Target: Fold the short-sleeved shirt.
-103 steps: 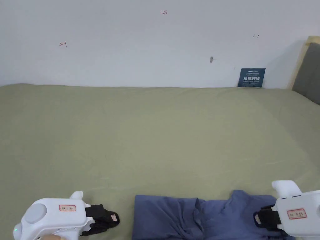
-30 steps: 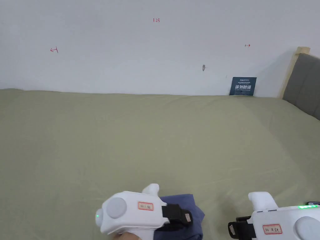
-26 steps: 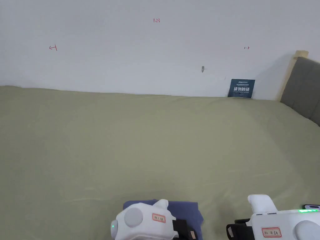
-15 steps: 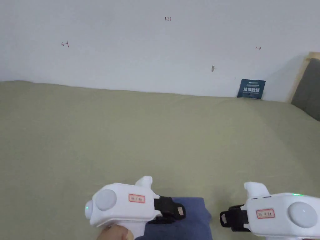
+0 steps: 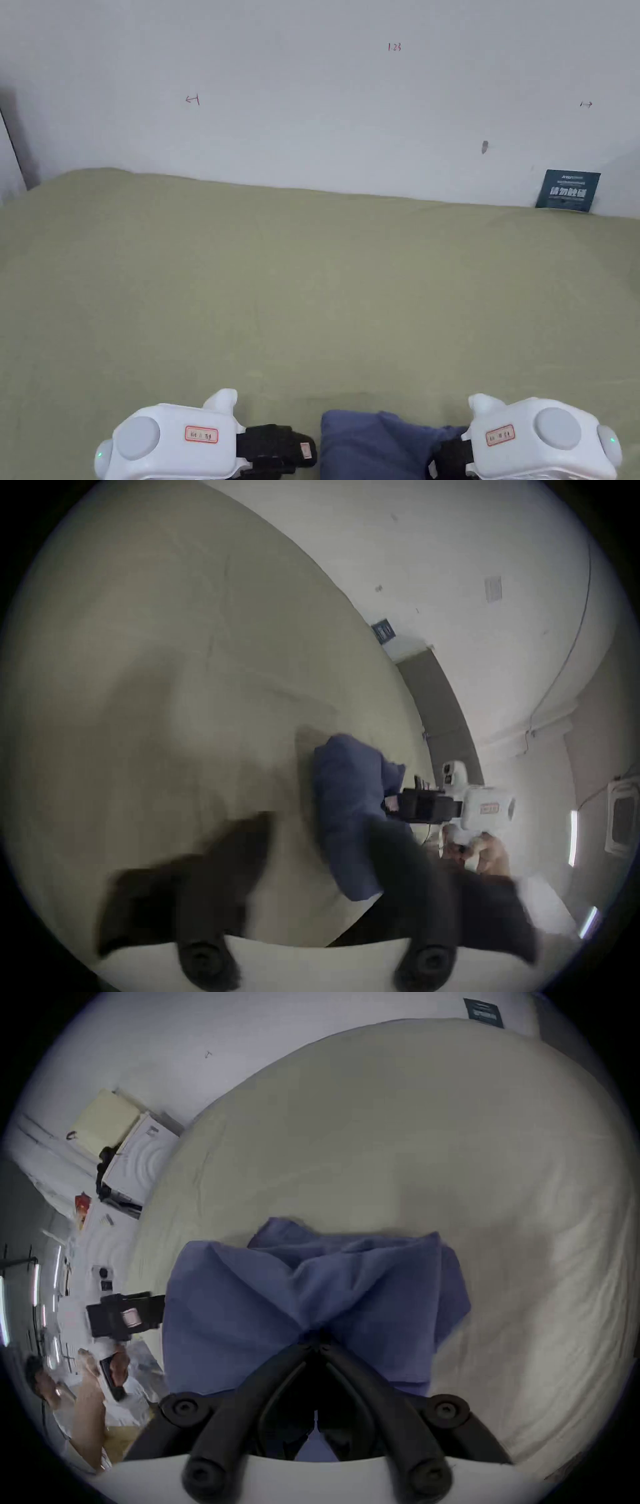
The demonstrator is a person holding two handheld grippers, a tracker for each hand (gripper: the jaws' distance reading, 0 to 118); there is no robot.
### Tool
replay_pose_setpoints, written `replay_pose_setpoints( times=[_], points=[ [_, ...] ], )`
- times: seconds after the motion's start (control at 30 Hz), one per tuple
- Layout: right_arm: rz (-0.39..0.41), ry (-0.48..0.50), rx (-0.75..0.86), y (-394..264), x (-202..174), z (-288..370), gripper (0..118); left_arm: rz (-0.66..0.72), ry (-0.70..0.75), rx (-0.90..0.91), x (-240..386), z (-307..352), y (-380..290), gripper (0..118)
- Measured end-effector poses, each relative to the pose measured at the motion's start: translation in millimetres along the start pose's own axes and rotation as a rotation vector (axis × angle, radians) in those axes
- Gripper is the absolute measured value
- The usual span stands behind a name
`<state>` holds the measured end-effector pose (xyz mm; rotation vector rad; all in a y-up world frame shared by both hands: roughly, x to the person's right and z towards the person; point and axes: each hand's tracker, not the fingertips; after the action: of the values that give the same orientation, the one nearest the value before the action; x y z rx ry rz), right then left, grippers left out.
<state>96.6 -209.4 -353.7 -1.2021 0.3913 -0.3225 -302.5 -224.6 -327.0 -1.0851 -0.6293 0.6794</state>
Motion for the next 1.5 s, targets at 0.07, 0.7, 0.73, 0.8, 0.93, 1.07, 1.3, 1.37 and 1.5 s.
replay_pose_setpoints(
  times=[0.07, 0.7, 0.73, 0.8, 0.93, 1.07, 1.3, 1.37, 1.5],
  points=[
    [0.023, -0.018, -0.006, 0.9, -5.8, 3.7, 0, 0.007, -0.054, -0.044, -1.3, -11.5, 3.2, 110],
    [0.044, -0.034, 0.032, -6.8, -18.8, 14.9, 0, 0.149, -0.142, 0.001, -6.3, -64.2, -4.3, 26],
    [0.061, -0.044, 0.045, -7.2, -25.4, 16.1, 0, 0.143, -0.14, -0.012, -5.6, -59.7, 1.1, 26],
    [0.082, -0.071, 0.075, -7.8, -41.0, 18.6, 0, 0.102, -0.116, -0.014, -6.0, -45.5, 14.7, 25],
    [0.131, -0.105, 0.137, -0.7, -92.1, 10.1, 0, 0.042, -0.064, -0.006, -28.4, 8.4, 47.7, 25],
    [0.136, -0.148, 0.197, 13.3, -169.9, -23.4, 0, 0.016, 0.029, -0.013, -76.8, 82.7, 83.5, 25],
    [0.058, -0.04, 0.184, 32.2, -308.3, -111.1, 0, -0.053, 0.261, -0.007, -156.6, 230.9, 142.0, 25],
    [0.016, -0.014, 0.178, 34.9, -340.6, -133.5, 0, -0.032, 0.354, -0.011, -180.7, 274.8, 158.5, 25],
    [-0.032, -0.007, 0.126, 37.7, -396.0, -169.1, 0, -0.03, 0.578, 0.068, -210.4, 343.4, 171.6, 25]
  ],
)
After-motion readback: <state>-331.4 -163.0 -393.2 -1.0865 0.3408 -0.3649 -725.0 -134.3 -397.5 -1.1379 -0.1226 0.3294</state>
